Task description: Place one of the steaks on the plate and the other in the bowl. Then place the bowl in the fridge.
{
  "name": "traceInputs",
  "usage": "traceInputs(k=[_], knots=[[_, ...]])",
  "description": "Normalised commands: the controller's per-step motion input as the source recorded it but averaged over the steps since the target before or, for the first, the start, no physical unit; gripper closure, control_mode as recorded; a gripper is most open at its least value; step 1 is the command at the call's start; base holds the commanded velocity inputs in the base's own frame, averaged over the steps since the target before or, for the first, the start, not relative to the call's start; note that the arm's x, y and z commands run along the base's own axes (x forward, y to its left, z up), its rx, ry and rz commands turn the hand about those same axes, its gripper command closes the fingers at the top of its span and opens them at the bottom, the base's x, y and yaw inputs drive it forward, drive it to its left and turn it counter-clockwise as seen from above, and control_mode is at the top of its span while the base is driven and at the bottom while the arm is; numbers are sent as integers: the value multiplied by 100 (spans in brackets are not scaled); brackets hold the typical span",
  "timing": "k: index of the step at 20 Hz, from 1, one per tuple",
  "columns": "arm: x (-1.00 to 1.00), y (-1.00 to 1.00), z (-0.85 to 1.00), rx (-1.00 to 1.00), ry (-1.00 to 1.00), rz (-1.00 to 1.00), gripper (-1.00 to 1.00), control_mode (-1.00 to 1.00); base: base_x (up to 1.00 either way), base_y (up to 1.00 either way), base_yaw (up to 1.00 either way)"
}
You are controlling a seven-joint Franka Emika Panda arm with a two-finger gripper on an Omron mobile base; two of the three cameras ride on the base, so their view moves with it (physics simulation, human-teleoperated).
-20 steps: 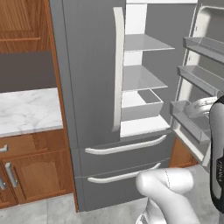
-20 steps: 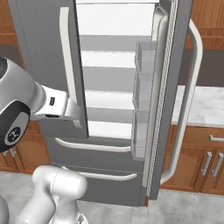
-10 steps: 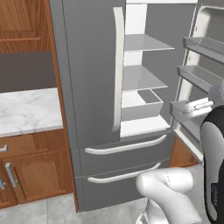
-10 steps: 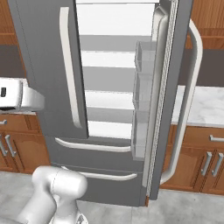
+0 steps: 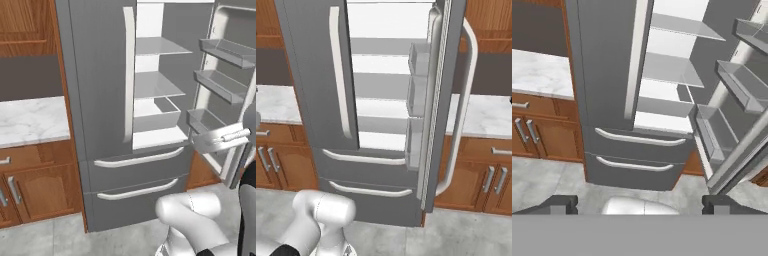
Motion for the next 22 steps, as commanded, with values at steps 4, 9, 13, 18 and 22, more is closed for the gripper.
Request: traceInputs(k=[4, 9, 13, 18, 22], knots=[[0, 0, 0, 0, 0, 0, -100, 100, -82, -25, 5], [0, 0, 0, 0, 0, 0, -100, 100, -100, -3, 4], [0, 0, 0, 0, 0, 0, -100, 100, -100, 85, 0], [0, 0, 0, 0, 0, 0, -100, 100, -100, 87, -4], [0, 0, 0, 0, 0, 0, -100, 100, -100, -12, -3]])
